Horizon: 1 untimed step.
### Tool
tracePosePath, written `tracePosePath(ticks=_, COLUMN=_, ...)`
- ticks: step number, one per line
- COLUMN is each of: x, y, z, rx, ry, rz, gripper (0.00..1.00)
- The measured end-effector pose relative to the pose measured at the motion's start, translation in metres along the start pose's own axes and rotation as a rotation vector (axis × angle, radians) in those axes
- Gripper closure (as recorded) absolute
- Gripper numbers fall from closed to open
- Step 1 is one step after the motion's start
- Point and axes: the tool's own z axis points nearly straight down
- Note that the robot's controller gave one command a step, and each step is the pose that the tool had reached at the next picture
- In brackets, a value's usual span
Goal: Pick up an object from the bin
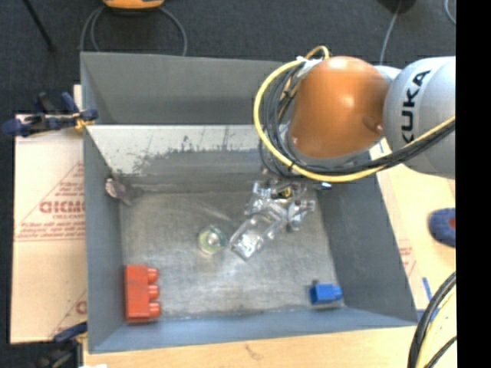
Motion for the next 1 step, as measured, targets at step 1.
tracePosePath(ticks=1, x=0.0, y=-0.0006, z=-0.0081, rx=0.002, ry=0.0, rz=0.007, gripper=1.0)
